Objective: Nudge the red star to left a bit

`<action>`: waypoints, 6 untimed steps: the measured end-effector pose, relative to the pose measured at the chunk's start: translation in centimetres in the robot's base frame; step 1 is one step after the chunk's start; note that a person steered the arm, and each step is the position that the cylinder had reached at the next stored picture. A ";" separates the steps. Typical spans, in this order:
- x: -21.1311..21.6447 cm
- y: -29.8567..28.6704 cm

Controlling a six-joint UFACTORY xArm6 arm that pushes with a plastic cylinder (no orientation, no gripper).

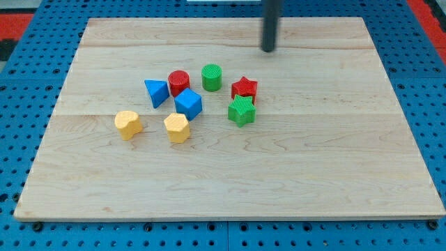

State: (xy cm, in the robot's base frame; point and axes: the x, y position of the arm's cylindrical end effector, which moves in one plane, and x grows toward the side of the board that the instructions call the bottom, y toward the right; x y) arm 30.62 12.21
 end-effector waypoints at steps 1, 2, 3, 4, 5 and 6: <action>6.3 -0.5; 7.7 -1.8; 7.7 -1.8; 7.7 -1.5; 7.7 -2.1; 7.8 -5.1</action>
